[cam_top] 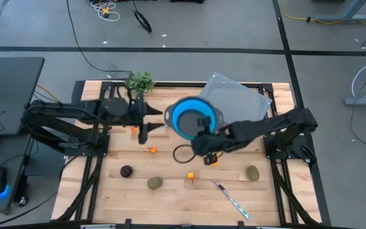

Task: Pick & Place Fruit
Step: Put the strainer bowl on the shelf

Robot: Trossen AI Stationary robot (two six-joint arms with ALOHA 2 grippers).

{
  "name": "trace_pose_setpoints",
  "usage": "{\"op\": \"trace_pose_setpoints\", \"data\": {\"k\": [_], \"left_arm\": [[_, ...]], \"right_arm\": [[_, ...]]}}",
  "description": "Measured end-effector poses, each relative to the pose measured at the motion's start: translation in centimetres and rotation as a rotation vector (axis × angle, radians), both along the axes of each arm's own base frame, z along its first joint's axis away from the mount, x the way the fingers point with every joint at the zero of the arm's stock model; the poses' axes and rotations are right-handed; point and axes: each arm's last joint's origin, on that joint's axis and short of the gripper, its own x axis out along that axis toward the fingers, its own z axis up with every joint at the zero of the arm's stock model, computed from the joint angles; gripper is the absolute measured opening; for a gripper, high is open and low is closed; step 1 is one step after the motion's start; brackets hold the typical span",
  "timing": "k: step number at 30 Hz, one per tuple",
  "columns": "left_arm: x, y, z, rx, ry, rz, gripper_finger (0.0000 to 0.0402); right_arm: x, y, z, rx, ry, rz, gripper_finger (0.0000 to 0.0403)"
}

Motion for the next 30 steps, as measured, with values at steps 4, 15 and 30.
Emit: {"op": "trace_pose_setpoints", "data": {"k": [4,15,30], "left_arm": [[0.4,-1.0,-0.4,0.06,-0.145,-0.074,0.0224],[1.5,-2.1,-2.5,0.12,-0.299,-0.122,0.0224],[1.3,-3.4,-3.1,0.077,-0.277,-0.193,0.0224]], "right_arm": [[-2.1,-1.5,2.4,0.068,-0.049,-0.055,0.0018],[-5.3,-7.5,3.4,0.167,0.074,-0.335,0.0018],[-5.4,-11.3,1.4,0.126,0.125,-0.492,0.0019]]}}
